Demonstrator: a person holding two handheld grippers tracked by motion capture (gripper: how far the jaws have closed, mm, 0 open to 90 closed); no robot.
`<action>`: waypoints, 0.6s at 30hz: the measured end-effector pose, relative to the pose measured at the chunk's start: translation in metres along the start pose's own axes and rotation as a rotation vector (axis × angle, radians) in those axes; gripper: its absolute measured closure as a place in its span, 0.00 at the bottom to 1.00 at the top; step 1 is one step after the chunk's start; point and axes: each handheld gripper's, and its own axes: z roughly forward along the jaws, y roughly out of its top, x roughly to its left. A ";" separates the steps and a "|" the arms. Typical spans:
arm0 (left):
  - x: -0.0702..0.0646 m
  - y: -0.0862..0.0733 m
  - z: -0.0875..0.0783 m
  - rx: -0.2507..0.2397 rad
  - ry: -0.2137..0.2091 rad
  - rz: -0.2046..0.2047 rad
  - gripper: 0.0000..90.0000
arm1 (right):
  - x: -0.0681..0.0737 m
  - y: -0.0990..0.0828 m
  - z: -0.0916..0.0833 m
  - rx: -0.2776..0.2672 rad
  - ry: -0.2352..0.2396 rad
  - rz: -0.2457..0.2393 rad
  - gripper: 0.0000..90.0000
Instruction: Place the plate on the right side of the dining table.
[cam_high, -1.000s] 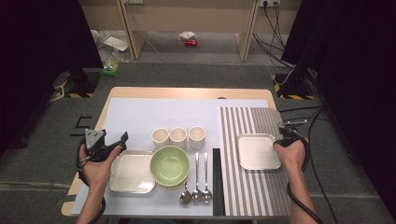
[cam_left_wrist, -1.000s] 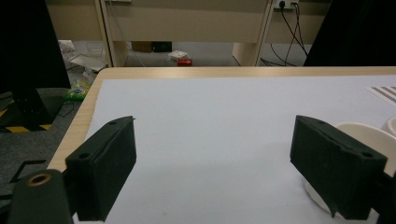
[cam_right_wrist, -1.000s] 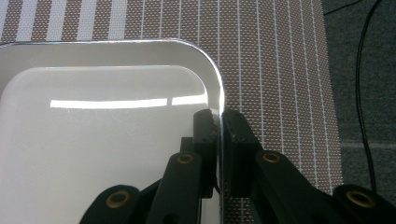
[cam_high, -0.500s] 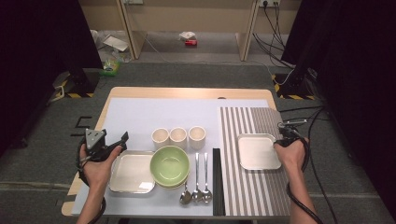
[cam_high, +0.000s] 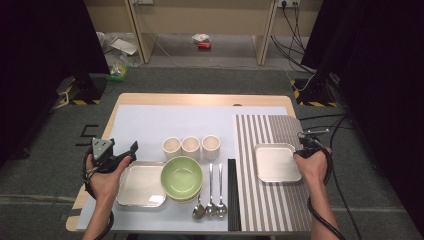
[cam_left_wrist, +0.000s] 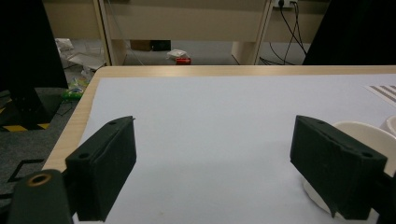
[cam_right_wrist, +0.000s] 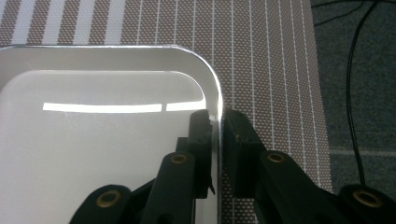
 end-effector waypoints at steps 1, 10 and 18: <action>0.000 0.000 0.000 0.001 -0.001 -0.001 0.15 | 0.000 0.000 0.000 -0.008 0.008 0.002 0.90; 0.000 -0.001 0.000 0.005 -0.007 -0.008 0.15 | 0.001 0.001 -0.004 -0.064 0.017 -0.011 0.84; 0.000 -0.001 0.001 0.019 -0.015 -0.013 0.13 | 0.006 0.002 -0.009 -0.101 0.037 -0.027 0.79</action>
